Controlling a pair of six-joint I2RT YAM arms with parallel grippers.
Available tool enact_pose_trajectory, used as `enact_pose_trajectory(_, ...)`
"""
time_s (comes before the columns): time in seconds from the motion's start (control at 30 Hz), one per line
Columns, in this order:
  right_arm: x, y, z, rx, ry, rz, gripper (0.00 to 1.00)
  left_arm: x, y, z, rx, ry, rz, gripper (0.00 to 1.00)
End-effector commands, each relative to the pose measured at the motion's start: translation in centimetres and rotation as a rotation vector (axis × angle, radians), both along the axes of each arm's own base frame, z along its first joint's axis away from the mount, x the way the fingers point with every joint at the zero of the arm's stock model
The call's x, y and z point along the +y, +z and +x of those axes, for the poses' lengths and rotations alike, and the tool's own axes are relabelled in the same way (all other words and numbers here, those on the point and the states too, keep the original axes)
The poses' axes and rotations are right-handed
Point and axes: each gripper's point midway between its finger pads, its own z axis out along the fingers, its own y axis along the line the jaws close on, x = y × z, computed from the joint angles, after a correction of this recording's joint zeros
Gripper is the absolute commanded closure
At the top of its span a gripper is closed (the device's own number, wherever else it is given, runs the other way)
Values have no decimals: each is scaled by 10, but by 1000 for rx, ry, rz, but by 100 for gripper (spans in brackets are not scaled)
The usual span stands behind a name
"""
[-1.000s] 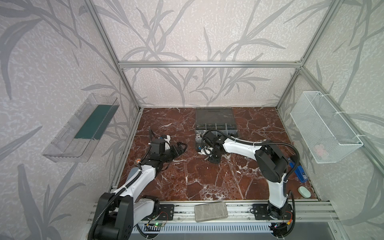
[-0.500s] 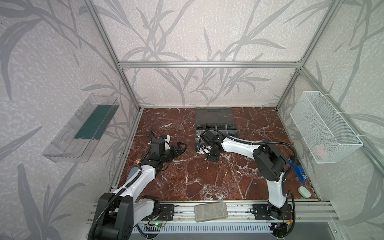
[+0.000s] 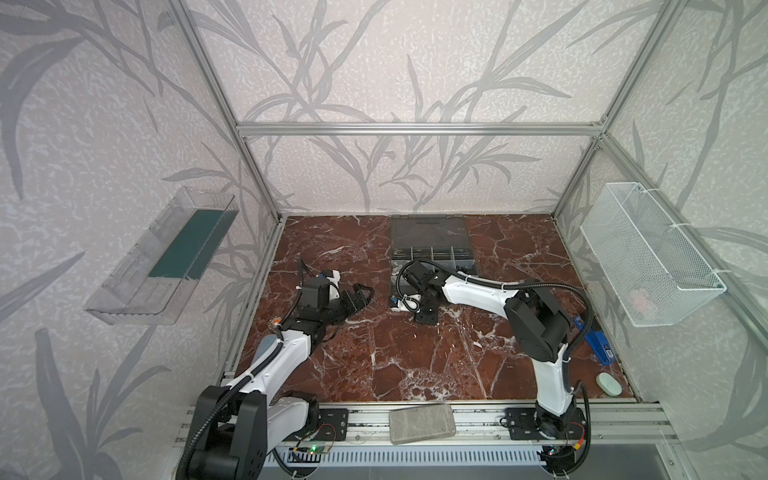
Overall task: Sort the screws and nuts into containers
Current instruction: 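Close the right gripper on the silver bolt head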
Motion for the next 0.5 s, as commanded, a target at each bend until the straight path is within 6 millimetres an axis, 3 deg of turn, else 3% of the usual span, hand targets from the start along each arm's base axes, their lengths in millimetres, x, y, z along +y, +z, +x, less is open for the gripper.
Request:
enact_pose_trajectory(0.0,3,-10,-2,13,64,-23,48,1,0,-3,-11,-4,-4,1)
enact_pose_trajectory(0.3,1,-18,-4,41,93,-49,51,11,5,-4,-33,39,6,1)
enact_pose_trajectory(0.47,-1,-20,-8,69,90,-45,60,12,4,-4,-28,42,3,1)
